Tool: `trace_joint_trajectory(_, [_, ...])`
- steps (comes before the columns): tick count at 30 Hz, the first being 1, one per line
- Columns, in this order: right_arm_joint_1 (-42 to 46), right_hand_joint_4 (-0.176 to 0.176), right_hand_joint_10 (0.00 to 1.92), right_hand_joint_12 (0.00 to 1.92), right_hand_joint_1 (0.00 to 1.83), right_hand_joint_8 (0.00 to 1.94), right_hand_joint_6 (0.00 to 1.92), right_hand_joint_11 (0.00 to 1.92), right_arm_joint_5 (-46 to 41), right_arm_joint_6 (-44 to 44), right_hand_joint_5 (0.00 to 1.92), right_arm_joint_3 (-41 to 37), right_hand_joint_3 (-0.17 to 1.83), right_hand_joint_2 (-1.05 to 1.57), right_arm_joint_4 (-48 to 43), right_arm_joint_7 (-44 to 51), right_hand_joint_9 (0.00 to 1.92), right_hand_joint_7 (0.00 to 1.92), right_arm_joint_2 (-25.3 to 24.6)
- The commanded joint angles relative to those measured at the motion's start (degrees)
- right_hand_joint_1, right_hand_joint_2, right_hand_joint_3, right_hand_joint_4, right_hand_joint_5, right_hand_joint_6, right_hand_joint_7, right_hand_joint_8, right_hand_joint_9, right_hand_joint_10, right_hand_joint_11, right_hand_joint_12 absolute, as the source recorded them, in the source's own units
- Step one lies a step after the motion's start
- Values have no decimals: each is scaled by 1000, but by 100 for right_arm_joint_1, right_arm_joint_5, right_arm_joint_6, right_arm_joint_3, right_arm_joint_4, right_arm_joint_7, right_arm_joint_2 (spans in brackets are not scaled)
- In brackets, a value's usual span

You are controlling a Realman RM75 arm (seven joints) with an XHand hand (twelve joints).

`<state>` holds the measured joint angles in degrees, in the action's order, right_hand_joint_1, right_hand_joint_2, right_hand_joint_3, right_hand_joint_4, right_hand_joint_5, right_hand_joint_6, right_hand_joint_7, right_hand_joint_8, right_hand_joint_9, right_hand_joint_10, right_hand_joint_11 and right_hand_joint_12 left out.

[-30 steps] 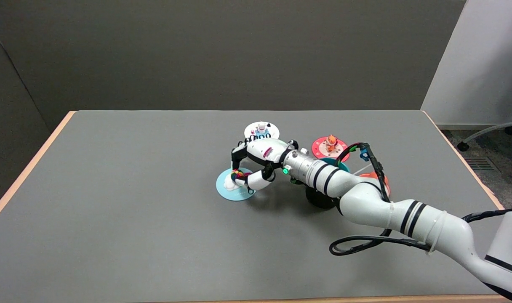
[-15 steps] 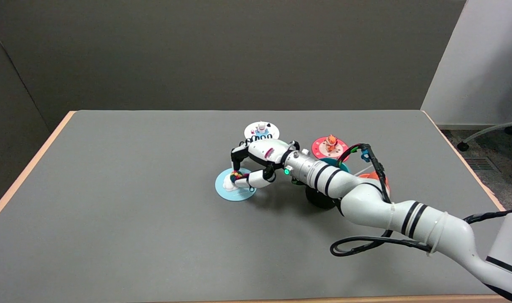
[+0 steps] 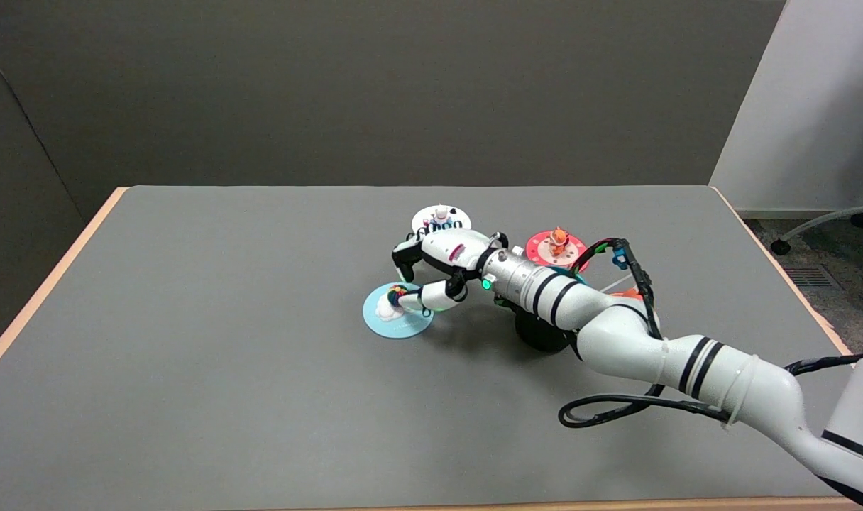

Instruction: Pick up the cup lid with blue sky.

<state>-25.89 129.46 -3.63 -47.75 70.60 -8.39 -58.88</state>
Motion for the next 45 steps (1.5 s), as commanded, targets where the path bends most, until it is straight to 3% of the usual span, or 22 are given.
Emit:
trace_joint_trajectory(1, [-121,136,511,189,782,831,1688,350,2,51,535,-161,303,1227,199,8,451,436,104])
trace_joint_trajectory(5, [-129,135,522,190,780,844,1691,355,2,70,532,-152,304,1229,199,8,447,439,112])
trace_joint_trajectory(12, [-97,55,519,190,946,771,1410,349,2,123,708,-153,235,1150,232,-40,459,521,112])
trace_joint_trajectory(13, [-89,24,476,185,951,714,1035,348,2,123,742,-153,454,991,241,-40,475,553,112])
trace_joint_trajectory(14, [-82,-16,415,181,943,622,488,347,2,123,779,-153,782,762,273,-40,493,600,120])
trace_joint_trajectory(19, [-82,-25,342,173,945,397,240,341,-7,131,758,-105,882,600,335,-40,477,710,120])
trace_joint_trajectory(45, [-164,-26,285,185,928,283,204,310,2,73,724,182,910,526,-212,-48,485,714,-114])
